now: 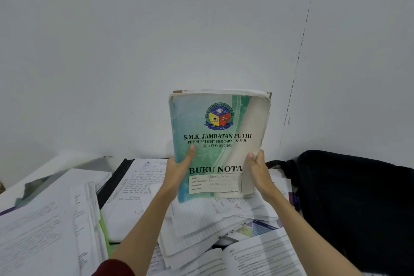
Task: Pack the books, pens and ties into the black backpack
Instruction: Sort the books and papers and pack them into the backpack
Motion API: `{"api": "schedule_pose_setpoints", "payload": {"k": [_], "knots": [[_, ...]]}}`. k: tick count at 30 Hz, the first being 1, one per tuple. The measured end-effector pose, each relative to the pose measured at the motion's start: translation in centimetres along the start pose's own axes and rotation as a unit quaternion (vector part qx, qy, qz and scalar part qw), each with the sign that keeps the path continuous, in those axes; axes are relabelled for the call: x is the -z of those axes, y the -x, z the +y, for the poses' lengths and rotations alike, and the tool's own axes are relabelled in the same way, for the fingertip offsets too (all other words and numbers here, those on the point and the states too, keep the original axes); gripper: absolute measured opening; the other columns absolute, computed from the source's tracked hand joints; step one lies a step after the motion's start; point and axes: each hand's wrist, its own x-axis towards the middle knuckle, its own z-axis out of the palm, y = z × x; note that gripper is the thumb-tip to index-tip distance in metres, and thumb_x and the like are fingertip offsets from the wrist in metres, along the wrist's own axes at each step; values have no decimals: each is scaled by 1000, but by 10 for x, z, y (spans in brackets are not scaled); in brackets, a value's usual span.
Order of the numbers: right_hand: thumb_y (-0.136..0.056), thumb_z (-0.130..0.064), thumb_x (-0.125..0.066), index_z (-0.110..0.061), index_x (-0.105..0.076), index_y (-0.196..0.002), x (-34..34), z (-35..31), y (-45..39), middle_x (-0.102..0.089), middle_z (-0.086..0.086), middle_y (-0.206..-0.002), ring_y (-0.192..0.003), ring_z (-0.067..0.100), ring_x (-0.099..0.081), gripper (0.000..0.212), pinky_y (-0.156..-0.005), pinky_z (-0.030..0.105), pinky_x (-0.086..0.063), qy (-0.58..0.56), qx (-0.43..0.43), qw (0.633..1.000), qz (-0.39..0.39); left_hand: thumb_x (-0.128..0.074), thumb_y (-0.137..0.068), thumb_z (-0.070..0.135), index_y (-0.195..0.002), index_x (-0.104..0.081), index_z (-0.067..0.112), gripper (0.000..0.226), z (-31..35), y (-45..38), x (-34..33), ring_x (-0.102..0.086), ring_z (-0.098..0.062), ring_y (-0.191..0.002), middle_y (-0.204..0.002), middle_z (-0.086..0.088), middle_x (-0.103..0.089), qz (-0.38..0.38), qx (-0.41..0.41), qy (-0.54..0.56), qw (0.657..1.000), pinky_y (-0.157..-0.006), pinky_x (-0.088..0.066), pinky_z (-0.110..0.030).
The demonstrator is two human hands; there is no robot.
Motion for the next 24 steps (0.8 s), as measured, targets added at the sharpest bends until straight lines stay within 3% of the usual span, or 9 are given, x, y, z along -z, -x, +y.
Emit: {"api": "schedule_pose_setpoints", "payload": {"k": [2, 5, 10, 14, 16, 19, 22, 24], "knots": [[-104, -30, -27, -6, -32, -113, 1, 1, -1, -41, -3, -104, -103, 14, -39, 26, -93, 38, -36, -27, -5, 1000, -13, -61, -81, 49, -96, -62, 20, 33, -1, 0, 1, -69, -16, -77, -84, -1, -72, -4, 5, 7, 1000, -61, -53, -25], [-101, -33, -34, -10, -36, -119, 2, 6, -5, -48, 0, -119, -112, 20, -45, 29, -92, 35, -35, -68, -13, 998, -13, -64, -80, 45, -99, -63, 21, 30, 0, 1, 3, -71, -18, -79, -86, -2, -74, -25, 6, 21, 999, -63, -55, -27], [-101, -29, -39, -11, -36, -128, 0, 10, -4, -49, -6, -124, -113, 16, -46, 33, -94, 30, -35, -41, 18, 999, 8, -71, -80, 29, -102, -65, 17, 26, -3, 2, 4, -69, -13, -76, -87, -1, -73, -45, 3, -22, 999, -56, -51, -18], [-97, -18, -50, -22, -52, -119, 14, -10, -5, -63, -7, -109, -103, 18, -59, 22, -81, 28, -47, -63, 39, 997, -4, -74, -76, 32, -108, -62, 8, 42, 10, 0, 5, -69, -23, -83, -92, -9, -71, -17, -10, -26, 999, -68, -57, -31], [-92, -14, -58, -18, -57, -114, 30, -33, -1, -68, -2, -105, -93, 19, -65, 22, -75, 29, -52, -109, 32, 993, -36, -75, -74, 29, -105, -62, 7, 40, 28, 1, 5, -70, -25, -81, -91, -11, -71, -28, -15, -15, 999, -69, -58, -35], [-76, -18, -75, -10, -61, -114, 65, -67, 9, -71, 13, -107, -94, 29, -69, 41, -83, 42, -56, -176, -28, 976, -122, -75, -75, 23, -102, -65, 7, 33, 62, 12, 1, -72, -23, -74, -87, -11, -74, -95, 5, 10, 995, -59, -58, -31], [-70, -21, -71, -9, -66, -107, 95, -82, 26, -72, 14, -102, -90, 26, -71, 40, -81, 40, -58, -183, -90, 957, -208, -76, -67, 25, -105, -66, 5, 44, 82, 26, -12, -71, -26, -75, -92, -14, -73, -177, 37, 4, 983, -62, -59, -34], [-73, -9, -73, -7, -64, -106, 109, -82, 40, -73, 13, -97, -84, 25, -72, 34, -71, 37, -60, -191, -99, 952, -218, -76, -69, 23, -106, -65, 5, 43, 86, 33, -24, -71, -28, -75, -94, -16, -73, -209, 60, -9, 976, -61, -59, -36]]}}
